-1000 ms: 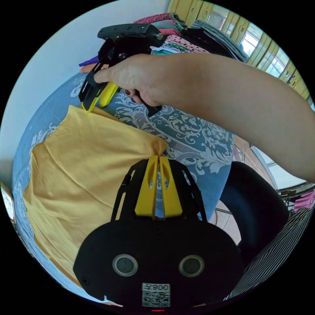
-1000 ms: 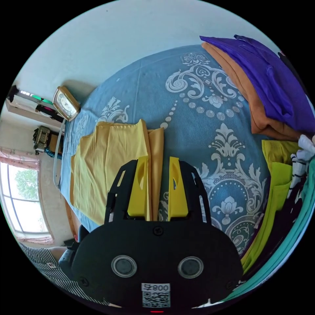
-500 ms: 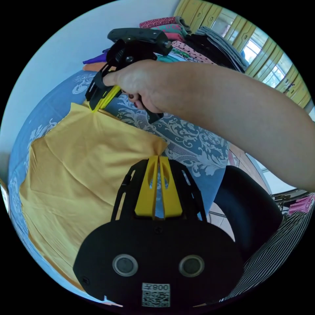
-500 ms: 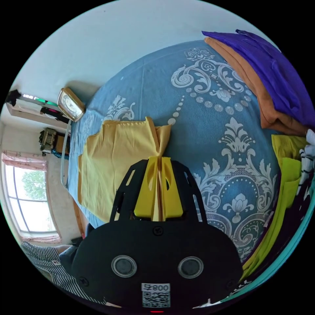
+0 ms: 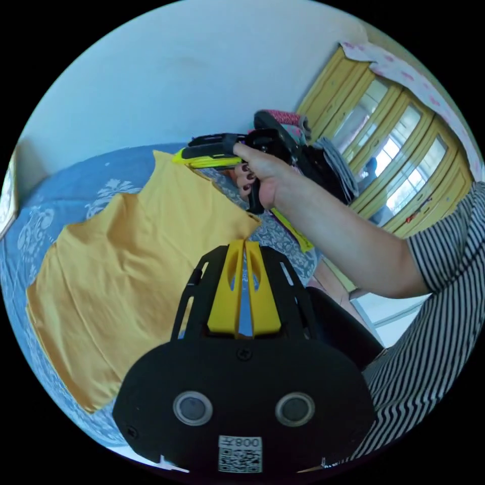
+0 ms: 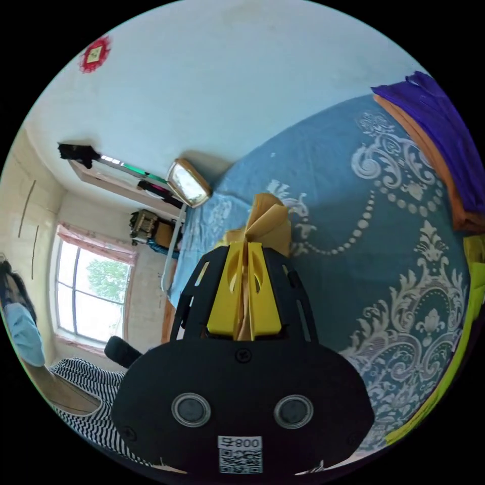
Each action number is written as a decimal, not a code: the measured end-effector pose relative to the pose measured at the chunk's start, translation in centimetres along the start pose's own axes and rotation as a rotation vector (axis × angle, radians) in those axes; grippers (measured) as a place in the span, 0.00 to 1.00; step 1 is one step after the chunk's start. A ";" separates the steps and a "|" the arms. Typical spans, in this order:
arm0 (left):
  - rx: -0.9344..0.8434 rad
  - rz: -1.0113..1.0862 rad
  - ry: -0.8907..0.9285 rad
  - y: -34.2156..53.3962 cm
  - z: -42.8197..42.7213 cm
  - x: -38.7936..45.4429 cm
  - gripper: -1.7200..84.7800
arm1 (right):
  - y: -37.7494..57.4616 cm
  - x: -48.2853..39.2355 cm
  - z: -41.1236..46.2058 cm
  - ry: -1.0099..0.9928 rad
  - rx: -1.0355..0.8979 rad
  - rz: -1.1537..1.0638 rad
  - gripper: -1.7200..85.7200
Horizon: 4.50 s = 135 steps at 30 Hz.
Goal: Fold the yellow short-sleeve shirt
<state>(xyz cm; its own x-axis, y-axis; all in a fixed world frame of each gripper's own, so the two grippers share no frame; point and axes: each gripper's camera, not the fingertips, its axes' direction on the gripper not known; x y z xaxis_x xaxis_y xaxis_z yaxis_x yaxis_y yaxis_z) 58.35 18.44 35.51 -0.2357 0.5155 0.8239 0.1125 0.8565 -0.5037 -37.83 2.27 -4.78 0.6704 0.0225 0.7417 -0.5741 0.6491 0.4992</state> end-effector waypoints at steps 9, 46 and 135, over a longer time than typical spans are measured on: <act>0.195 -0.376 -0.044 23.0 -0.8 -8.8 0.02 | -7.4 -17.4 11.4 -0.116 -0.057 -0.125 0.03; 0.391 -1.028 0.163 75.6 45.3 -11.8 0.02 | -27.7 -60.4 48.0 0.199 -0.579 -0.423 0.03; 0.314 -1.019 0.197 73.0 80.4 -5.9 0.06 | -9.1 -68.1 20.3 -0.230 -0.585 -0.175 0.04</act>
<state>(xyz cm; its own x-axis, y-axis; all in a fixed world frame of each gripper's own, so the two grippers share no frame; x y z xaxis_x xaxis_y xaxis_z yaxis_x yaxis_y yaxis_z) -9.63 75.81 -26.94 0.0842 -0.4156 0.9056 -0.3074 0.8537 0.4204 -87.80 -20.56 -50.75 0.5755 -0.2427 0.7809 -0.0707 0.9366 0.3432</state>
